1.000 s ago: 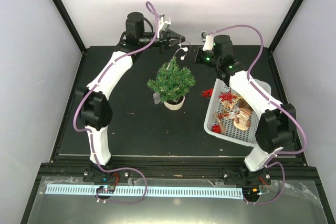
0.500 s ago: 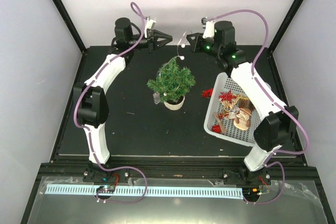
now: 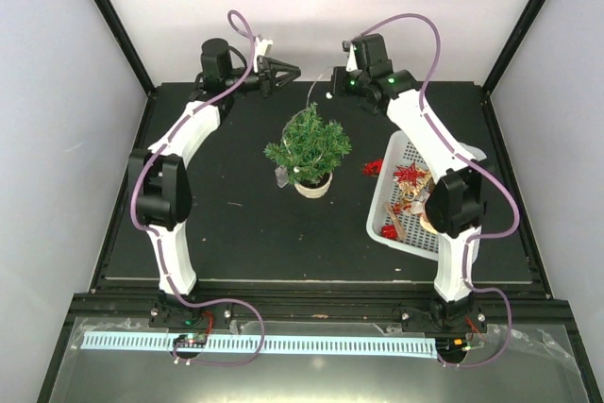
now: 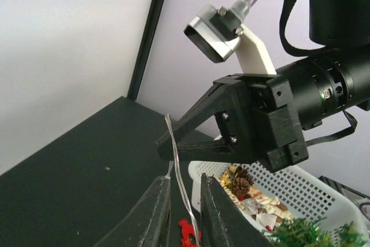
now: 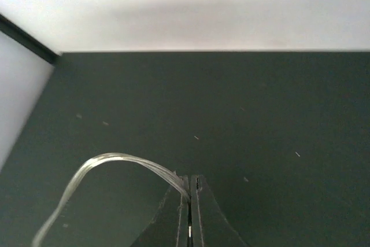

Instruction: Decorate the small christmas tree

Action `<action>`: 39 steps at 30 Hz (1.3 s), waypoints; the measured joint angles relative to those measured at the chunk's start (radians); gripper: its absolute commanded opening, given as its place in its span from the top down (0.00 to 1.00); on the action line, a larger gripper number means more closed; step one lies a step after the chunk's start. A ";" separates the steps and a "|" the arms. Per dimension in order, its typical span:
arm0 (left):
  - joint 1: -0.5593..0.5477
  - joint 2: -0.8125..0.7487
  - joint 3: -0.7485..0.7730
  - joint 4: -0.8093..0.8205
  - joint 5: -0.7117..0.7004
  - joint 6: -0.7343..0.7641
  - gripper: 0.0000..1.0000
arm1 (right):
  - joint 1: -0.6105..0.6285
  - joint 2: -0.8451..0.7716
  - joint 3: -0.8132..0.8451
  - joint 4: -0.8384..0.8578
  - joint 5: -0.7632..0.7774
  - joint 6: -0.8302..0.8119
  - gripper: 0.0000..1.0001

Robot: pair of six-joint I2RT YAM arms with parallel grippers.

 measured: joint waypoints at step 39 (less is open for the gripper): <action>0.119 -0.500 -0.354 -0.391 -0.054 0.409 0.75 | 0.047 -0.387 -0.615 -0.188 0.190 0.010 0.99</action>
